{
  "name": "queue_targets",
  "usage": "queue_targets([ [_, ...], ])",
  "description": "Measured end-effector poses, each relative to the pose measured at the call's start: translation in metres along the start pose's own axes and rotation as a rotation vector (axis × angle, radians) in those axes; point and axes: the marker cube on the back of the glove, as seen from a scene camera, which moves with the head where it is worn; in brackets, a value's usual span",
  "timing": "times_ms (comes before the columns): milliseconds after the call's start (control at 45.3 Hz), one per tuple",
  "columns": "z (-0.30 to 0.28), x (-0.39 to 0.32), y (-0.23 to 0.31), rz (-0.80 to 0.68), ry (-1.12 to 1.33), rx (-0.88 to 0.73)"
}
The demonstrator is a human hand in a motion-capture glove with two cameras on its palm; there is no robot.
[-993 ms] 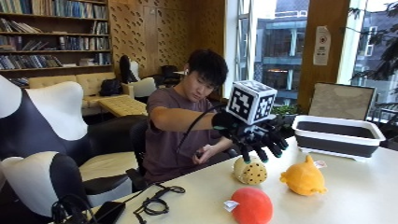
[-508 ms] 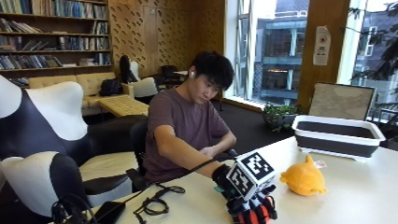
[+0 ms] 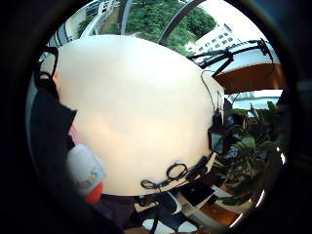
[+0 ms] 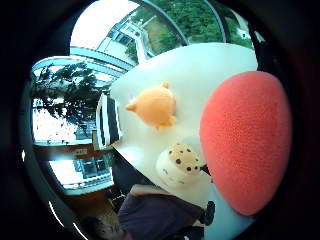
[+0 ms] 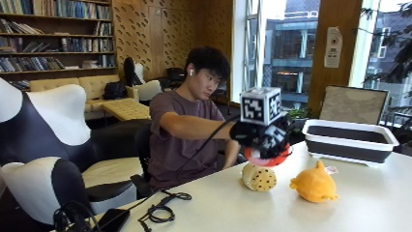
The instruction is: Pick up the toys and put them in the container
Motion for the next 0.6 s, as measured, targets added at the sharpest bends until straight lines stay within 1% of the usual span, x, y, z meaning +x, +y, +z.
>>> queue_targets([
  [110,-0.059,-0.049,0.001,-0.041,0.114,0.071],
  [155,-0.078,-0.077,0.004,-0.08,0.154,0.101],
  [221,-0.1,-0.128,0.013,-0.179,0.164,0.128],
  [287,-0.117,-0.187,0.02,-0.321,0.189,0.147],
  [353,-0.125,-0.238,0.021,-0.386,0.214,0.166],
  [486,-0.123,-0.339,0.023,-0.352,0.101,0.147],
  [552,-0.115,-0.372,0.026,-0.425,0.121,0.142],
  [596,-0.106,-0.408,0.028,-0.465,0.118,0.129],
])
